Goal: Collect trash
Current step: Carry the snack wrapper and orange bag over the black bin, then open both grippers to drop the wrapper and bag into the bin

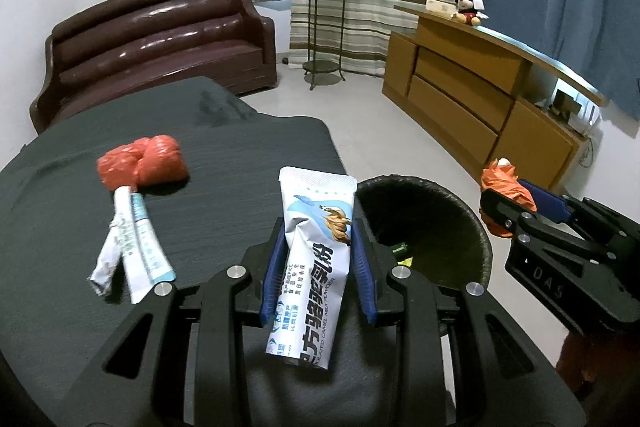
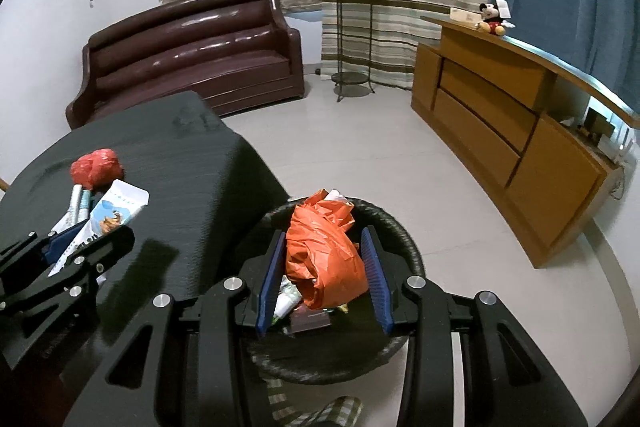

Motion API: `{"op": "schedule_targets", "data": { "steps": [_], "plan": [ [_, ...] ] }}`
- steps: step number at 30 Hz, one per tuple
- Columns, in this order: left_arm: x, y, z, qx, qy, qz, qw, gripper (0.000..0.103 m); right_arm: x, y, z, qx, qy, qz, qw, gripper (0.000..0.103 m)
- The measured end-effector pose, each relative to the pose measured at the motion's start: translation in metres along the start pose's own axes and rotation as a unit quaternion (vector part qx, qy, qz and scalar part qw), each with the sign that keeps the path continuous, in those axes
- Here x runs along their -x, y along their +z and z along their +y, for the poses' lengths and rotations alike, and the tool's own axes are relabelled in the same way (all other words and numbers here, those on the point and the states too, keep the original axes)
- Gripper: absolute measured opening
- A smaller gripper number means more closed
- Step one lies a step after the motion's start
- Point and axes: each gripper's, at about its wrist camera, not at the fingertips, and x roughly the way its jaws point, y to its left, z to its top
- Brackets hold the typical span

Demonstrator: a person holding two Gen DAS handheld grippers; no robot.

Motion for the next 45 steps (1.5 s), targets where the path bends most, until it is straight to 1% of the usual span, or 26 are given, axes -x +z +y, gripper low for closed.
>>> {"op": "schedule_targets", "data": {
  "steps": [8,20,39,40,41,43,45],
  "plan": [
    [-0.013,0.003,-0.015,-0.009,0.005,0.001,0.9999,0.031,-0.007,-0.002,-0.011,-0.009,-0.01,0.003,1.0,0.039],
    [-0.026,0.01,-0.03,-0.019,0.009,0.012,0.9997,0.031,-0.013,-0.001,-0.02,-0.019,-0.011,0.005,1.0,0.039],
    [-0.051,0.019,-0.038,-0.02,0.014,0.046,0.9986,0.031,-0.017,0.0,-0.029,-0.031,-0.012,0.005,0.999,0.039],
    [-0.053,0.019,-0.038,-0.019,0.015,0.049,0.9985,0.034,-0.019,0.001,-0.03,-0.032,-0.012,0.007,0.999,0.04],
    [-0.053,0.019,-0.038,-0.018,0.014,0.051,0.9984,0.042,-0.021,0.002,-0.031,-0.034,-0.01,0.009,0.999,0.04],
    [-0.054,0.02,-0.038,-0.013,0.015,0.053,0.9984,0.051,-0.022,0.002,-0.032,-0.038,-0.008,0.012,0.999,0.043],
    [-0.054,0.019,-0.037,-0.011,0.016,0.053,0.9984,0.055,-0.023,0.002,-0.033,-0.041,-0.01,0.012,0.999,0.044]
  ]
}}
